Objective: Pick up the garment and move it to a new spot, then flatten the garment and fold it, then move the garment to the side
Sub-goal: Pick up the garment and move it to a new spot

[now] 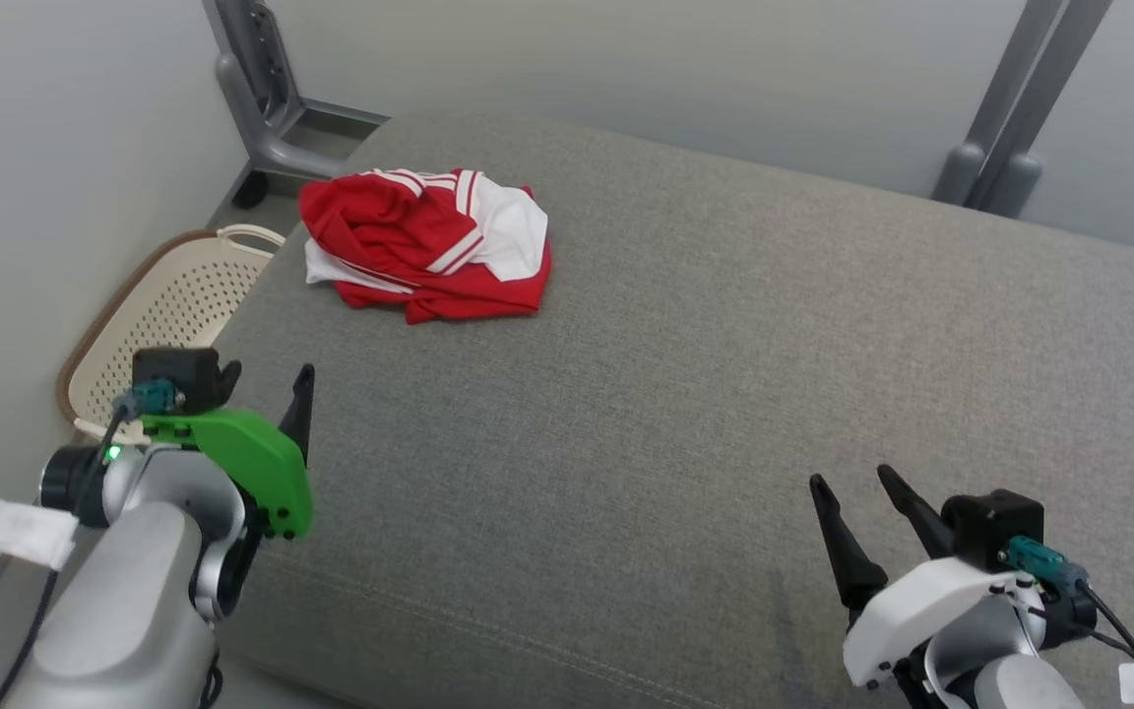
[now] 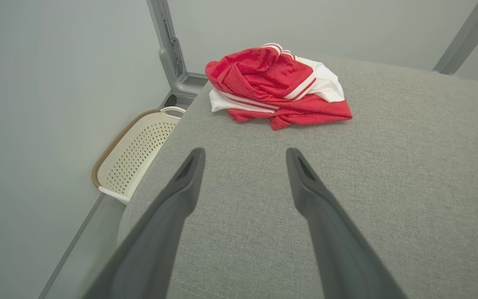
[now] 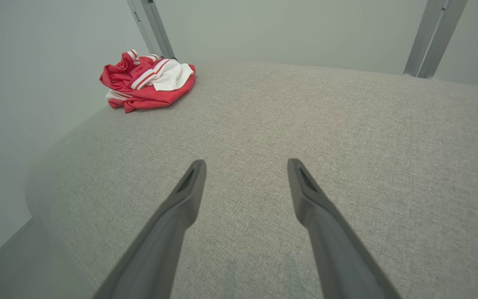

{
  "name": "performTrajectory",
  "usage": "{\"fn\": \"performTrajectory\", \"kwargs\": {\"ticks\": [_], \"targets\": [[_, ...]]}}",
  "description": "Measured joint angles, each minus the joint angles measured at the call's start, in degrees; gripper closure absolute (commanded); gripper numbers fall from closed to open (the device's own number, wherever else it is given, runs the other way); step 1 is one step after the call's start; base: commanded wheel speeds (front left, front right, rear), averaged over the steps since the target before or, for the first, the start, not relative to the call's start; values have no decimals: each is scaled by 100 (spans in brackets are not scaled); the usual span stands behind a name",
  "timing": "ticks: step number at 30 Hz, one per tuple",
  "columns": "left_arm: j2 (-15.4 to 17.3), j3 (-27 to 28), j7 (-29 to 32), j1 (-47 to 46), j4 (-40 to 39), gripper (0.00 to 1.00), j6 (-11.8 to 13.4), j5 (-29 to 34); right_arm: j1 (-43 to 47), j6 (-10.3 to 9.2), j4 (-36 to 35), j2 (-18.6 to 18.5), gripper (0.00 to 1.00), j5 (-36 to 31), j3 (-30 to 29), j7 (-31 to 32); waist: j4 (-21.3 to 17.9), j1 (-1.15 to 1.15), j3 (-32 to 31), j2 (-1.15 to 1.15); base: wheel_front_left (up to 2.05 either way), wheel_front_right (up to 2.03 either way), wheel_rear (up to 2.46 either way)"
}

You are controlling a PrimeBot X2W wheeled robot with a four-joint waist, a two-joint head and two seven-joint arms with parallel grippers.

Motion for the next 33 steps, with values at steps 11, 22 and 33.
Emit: {"fn": "performTrajectory", "kwargs": {"ticks": [11, 22, 33], "targets": [[-79, 60, 198, -1902, 1489, 0, -476, -55, -477, 0, -1330, -111, 0, -286, 485, 847, -557, 0, 943, 0, 0, 0, 0], [12, 155, 794, -3301, 2595, 0, -691, -261, -409, -1, -2056, -225, 0, -390, 334, 1132, -1227, 1, 2019, 0, 0, 0, 0], [-9, 90, 942, -3737, 3381, 7, -522, -259, -336, -1, -2265, -274, 0, -478, 263, 1156, -1829, 1, 2713, 0, 0, 0, 0]]}}
